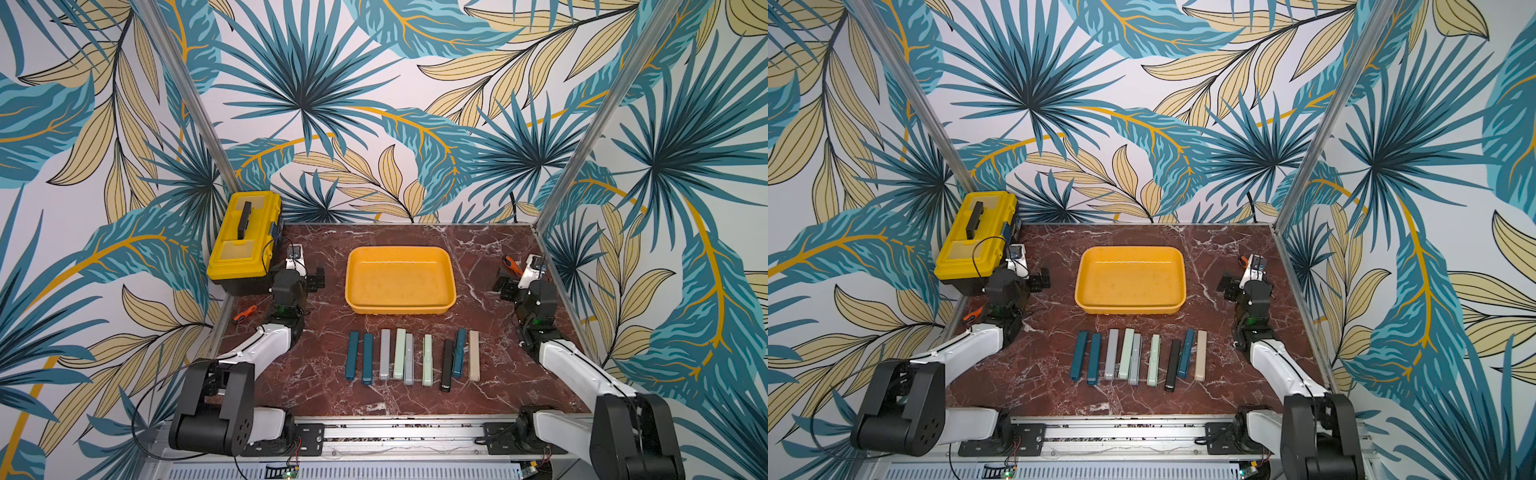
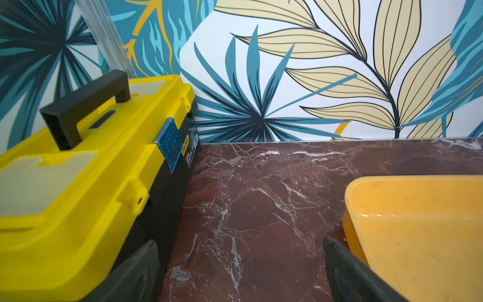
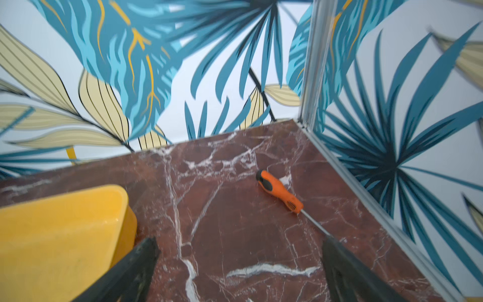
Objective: Put the pruning pliers into the storage box
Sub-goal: Pick up the pruning pliers from the center of the board.
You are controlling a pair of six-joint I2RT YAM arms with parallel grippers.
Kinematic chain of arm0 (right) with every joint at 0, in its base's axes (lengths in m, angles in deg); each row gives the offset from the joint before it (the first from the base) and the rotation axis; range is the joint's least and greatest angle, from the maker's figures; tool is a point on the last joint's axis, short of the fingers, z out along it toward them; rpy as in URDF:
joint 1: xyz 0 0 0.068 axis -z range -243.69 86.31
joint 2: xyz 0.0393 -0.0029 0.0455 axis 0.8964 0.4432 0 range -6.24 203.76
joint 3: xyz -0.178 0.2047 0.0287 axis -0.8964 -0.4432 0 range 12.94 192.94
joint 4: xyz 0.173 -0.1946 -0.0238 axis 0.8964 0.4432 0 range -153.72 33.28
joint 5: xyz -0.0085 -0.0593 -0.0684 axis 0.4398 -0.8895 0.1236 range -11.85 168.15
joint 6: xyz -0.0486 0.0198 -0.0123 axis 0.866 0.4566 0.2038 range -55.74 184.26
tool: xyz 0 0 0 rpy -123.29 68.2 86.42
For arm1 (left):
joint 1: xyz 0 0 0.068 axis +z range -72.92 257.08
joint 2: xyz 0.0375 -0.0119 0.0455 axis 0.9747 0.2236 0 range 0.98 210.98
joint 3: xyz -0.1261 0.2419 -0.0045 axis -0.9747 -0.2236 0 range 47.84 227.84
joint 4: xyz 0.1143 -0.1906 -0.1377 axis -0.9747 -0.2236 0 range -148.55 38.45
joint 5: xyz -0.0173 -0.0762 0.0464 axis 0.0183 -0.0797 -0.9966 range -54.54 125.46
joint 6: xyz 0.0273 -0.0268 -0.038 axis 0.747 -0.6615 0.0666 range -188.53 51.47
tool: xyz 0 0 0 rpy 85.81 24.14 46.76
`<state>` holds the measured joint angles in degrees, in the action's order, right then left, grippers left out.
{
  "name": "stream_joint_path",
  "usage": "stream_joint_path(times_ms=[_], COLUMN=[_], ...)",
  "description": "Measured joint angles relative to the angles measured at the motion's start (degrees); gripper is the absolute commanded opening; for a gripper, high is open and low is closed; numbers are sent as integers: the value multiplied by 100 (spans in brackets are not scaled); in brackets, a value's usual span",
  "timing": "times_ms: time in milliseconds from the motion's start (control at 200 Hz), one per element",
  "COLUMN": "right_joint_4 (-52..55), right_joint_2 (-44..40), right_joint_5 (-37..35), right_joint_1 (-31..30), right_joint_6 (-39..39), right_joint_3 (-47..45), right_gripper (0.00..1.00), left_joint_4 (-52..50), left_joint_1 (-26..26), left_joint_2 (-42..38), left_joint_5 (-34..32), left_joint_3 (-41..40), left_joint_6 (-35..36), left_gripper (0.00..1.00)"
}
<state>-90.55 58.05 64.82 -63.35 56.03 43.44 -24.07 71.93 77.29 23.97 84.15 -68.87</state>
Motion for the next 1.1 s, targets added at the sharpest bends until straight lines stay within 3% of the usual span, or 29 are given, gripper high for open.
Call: stream_joint_path(times_ms=[160,376,671,846,1102], right_joint_4=[1237,2610,4131,4662,4942], right_joint_2=[-570,-846,-870,-734,-446], right_joint_5=[157,772,1403,1502,1484], right_joint_1=[0,-2,-361,-610,-1126], right_joint_6=[-496,-1099,-1405,-1552,-1714], right_joint_3=[789,1154,1779,2133,2236], right_gripper=[99,93,84,84,81], left_joint_4=[-1497,-3442,-6089,-6951,-7342], left_joint_1=[-142,-1178,-2031,-2293,-2500], left_joint_2=[-197,-870,-1392,-1364,-1346], left_joint_5=[-31,-310,-258,227,933], left_joint_3=[776,953,1349,1228,555], left_joint_6=[-350,-1062,-2461,-3001,-3534], left_gripper=[96,89,85,86,85])
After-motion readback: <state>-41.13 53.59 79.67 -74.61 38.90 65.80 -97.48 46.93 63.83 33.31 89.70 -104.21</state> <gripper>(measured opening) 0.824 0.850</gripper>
